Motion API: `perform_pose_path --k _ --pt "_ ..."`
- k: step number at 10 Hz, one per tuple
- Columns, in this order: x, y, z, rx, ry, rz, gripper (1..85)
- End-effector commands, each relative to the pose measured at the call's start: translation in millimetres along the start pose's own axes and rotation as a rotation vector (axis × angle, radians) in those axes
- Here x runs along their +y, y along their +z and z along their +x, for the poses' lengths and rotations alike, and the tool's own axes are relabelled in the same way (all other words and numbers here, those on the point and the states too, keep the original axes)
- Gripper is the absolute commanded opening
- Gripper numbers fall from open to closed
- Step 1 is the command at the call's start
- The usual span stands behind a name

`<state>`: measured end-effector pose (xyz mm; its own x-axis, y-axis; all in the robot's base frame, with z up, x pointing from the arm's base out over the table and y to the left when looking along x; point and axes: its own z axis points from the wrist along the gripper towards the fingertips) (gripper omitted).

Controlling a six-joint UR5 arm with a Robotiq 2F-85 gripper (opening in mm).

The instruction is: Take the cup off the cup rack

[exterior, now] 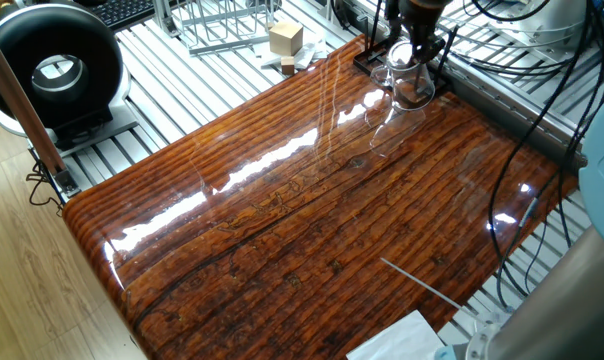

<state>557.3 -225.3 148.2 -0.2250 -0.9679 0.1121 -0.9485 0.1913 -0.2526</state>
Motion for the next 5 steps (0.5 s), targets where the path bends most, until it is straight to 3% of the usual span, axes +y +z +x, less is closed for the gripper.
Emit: perform_pose_path --k 1,2,5 --pt "11.4 -4.7 -14.1 -0.041 0.016 -0.057 64.7" --pt "12.8 -5.1 -19.0 -0.062 0.002 -0.063 84.7" --pt "8.7 -3.9 -12.3 -0.03 -0.015 -0.056 84.3"
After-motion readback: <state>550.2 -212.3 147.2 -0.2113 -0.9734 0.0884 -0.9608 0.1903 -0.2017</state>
